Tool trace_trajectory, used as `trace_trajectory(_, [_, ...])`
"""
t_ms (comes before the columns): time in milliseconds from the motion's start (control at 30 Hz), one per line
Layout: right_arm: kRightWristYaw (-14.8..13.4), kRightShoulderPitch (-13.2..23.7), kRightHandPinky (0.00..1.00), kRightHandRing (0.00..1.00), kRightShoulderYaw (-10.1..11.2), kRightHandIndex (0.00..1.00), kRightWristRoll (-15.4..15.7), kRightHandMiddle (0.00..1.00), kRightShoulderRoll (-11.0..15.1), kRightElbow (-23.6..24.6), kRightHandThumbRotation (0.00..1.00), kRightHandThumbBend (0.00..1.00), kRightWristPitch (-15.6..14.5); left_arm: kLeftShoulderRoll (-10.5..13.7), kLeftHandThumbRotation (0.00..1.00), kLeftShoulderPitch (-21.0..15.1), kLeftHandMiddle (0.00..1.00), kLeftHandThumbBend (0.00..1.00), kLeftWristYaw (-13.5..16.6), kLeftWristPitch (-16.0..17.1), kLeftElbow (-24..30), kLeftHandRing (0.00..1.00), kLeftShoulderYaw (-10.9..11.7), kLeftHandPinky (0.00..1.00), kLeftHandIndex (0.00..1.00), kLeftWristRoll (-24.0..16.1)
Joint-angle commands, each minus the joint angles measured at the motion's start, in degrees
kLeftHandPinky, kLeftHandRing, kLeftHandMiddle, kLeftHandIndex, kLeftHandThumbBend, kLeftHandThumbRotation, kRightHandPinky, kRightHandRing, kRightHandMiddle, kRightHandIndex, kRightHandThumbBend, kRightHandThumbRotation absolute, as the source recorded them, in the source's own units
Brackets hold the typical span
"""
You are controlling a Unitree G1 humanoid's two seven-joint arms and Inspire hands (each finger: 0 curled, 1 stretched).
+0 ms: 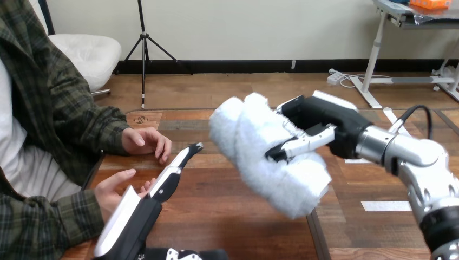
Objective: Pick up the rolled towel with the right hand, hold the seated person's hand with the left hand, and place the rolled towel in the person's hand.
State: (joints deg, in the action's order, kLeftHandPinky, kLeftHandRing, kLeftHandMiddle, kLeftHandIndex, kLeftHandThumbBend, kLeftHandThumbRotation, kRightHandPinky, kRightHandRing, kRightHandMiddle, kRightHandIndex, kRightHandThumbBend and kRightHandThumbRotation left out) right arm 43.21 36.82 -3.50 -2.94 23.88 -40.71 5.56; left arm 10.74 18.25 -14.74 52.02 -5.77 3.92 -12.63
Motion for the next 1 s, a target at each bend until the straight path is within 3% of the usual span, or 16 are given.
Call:
trace_trajectory(0, [-0.43,0.95,0.07,0.12,1.52,0.24,-2.71,0.18,-2.25,6.60,0.00,0.76,1.05,1.26,0.62,-1.43,0.93,1.00,3.35,-0.20,8.38,0.90,2.99,0.80,0.94,-6.52])
trace_trajectory(200, [-1.01,-0.62,0.07,0.11,0.91,0.25,-2.43,0.18,-3.24,9.93,0.00,0.76,0.08,2.37,0.61,-0.57,0.94,1.00,5.00,-3.24,13.65,0.90,4.99,0.84,0.95,-12.56])
trace_trajectory(467, [-0.84,-2.24,0.07,0.11,0.63,0.23,-2.58,0.17,-4.53,12.54,0.00,0.74,-0.91,5.12,0.57,0.03,0.97,1.00,4.05,-8.69,19.22,0.95,6.97,0.92,0.97,-13.47])
trace_trajectory(967, [-0.78,-4.67,0.07,0.11,0.43,0.23,-2.41,0.17,-5.26,14.69,0.00,0.77,-1.94,11.84,0.52,-2.35,0.94,1.00,4.02,-16.35,23.44,0.93,11.30,0.87,0.94,-15.14])
